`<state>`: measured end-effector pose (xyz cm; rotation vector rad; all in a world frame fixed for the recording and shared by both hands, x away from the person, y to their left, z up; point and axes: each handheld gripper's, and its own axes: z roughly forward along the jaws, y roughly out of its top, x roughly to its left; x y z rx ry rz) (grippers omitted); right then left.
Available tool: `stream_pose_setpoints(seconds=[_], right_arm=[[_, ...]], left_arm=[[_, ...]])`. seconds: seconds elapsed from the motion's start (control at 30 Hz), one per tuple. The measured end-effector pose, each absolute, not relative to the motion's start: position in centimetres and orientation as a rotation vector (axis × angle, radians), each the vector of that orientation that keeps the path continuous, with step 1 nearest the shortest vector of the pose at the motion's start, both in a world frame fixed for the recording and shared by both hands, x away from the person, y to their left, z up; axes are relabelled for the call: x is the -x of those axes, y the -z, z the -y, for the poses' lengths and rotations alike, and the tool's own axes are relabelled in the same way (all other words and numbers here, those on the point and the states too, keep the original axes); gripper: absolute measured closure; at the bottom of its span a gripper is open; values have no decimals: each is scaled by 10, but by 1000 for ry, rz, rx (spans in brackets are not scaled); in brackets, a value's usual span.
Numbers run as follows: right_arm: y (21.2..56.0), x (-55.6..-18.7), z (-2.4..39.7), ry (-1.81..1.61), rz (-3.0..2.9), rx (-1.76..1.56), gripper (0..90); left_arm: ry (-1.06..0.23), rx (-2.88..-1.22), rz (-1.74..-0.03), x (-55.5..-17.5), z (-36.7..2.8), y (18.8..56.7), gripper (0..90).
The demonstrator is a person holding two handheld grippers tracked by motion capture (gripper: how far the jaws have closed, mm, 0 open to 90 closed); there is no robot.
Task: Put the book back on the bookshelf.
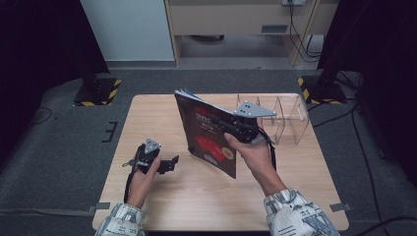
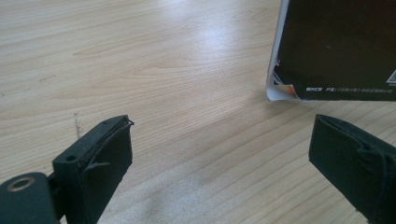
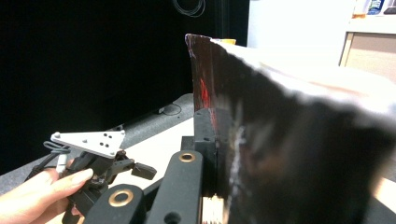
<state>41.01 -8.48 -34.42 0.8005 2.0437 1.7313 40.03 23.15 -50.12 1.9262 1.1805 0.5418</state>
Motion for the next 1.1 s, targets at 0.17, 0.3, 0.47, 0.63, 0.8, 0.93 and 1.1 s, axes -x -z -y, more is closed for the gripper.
stream_pose_setpoints(seconds=[0.17,0.3,0.47,0.63,0.8,0.93,1.1], right_arm=[[341,-406,89,-1737,-2035,-796,869],[340,-404,95,-1738,-2025,-798,868],[340,-399,104,-1735,-2021,-810,868],[341,-394,112,-1736,-2020,-817,868],[344,-388,120,-1741,-2014,-830,869],[346,-385,125,-1743,-2008,-842,868],[346,-380,132,-1750,-1996,-859,869]], left_arm=[[-542,-1945,-1204,-401,-232,503,59],[-540,-1954,-1223,-402,-233,504,61],[-538,-1964,-1234,-402,-234,506,61],[-539,-1965,-1238,-403,-234,507,62],[-538,-1972,-1244,-403,-234,508,64],[-540,-1976,-1243,-403,-234,508,64],[-538,-1975,-1244,-403,-235,508,64]])
